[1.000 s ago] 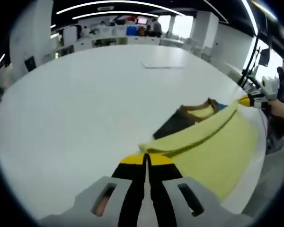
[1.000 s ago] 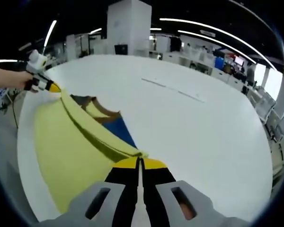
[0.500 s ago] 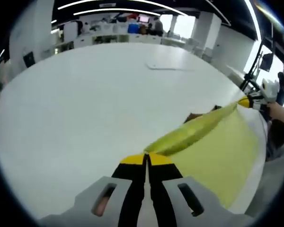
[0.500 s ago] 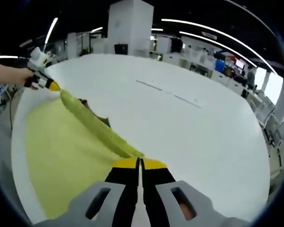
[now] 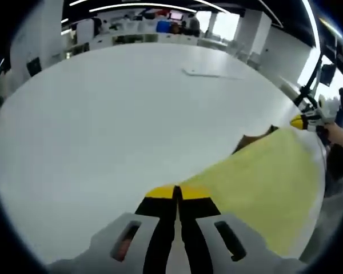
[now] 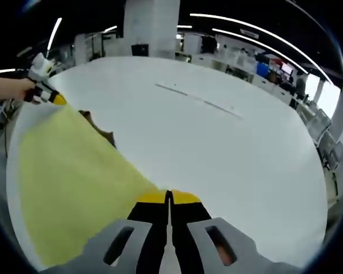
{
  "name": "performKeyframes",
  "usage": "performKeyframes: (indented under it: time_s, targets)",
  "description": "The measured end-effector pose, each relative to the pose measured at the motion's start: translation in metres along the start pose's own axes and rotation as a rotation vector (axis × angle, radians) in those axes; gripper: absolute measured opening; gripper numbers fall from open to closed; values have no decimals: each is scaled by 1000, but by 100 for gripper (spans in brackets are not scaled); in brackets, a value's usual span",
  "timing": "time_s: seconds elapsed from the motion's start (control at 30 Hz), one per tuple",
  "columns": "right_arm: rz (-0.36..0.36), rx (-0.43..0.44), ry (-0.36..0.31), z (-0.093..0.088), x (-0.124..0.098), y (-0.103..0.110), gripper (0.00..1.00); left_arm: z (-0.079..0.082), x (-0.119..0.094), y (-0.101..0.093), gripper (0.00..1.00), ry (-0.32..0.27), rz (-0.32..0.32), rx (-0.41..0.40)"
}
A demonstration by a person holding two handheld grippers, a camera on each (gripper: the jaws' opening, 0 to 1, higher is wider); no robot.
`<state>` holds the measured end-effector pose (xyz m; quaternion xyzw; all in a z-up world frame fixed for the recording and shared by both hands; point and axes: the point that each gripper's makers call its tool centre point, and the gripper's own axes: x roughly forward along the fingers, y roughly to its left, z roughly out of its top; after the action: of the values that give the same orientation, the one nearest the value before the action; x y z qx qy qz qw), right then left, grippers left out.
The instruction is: Fold the garment on the visible template until the final outline fits inside the template.
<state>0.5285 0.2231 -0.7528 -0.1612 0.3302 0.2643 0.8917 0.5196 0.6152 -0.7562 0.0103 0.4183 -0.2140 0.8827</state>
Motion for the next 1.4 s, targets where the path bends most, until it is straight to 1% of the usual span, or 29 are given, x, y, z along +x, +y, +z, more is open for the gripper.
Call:
performKeyframes:
  time_s: [0.23, 0.37, 0.5, 0.6, 0.77, 1.0, 1.17, 1.4]
  targets:
    - [-1, 1, 14, -3, -3, 3, 1, -3, 0, 0, 0, 8, 2, -2]
    - [14, 2, 3, -1, -5, 9, 1, -4, -1, -1, 0, 5, 1, 8]
    - [38, 23, -20, 3, -7, 16, 1, -3, -3, -2, 0, -2, -1, 8]
    - [55, 26, -25, 3, -9, 23, 2, -3, -6, -5, 0, -8, -9, 4]
    - [74, 24, -13, -1, -13, 31, 5, -3, -9, -8, 0, -18, -16, -1]
    - [88, 38, -15, -3, -22, 40, 10, -2, -16, -14, 0, -30, -28, -11]
    - [94, 46, -10, -5, -27, 44, 17, -3, -23, -18, 4, -38, -33, -20]
    - [116, 53, 3, -10, -36, 59, 25, -8, -33, -27, 10, -42, -48, -21]
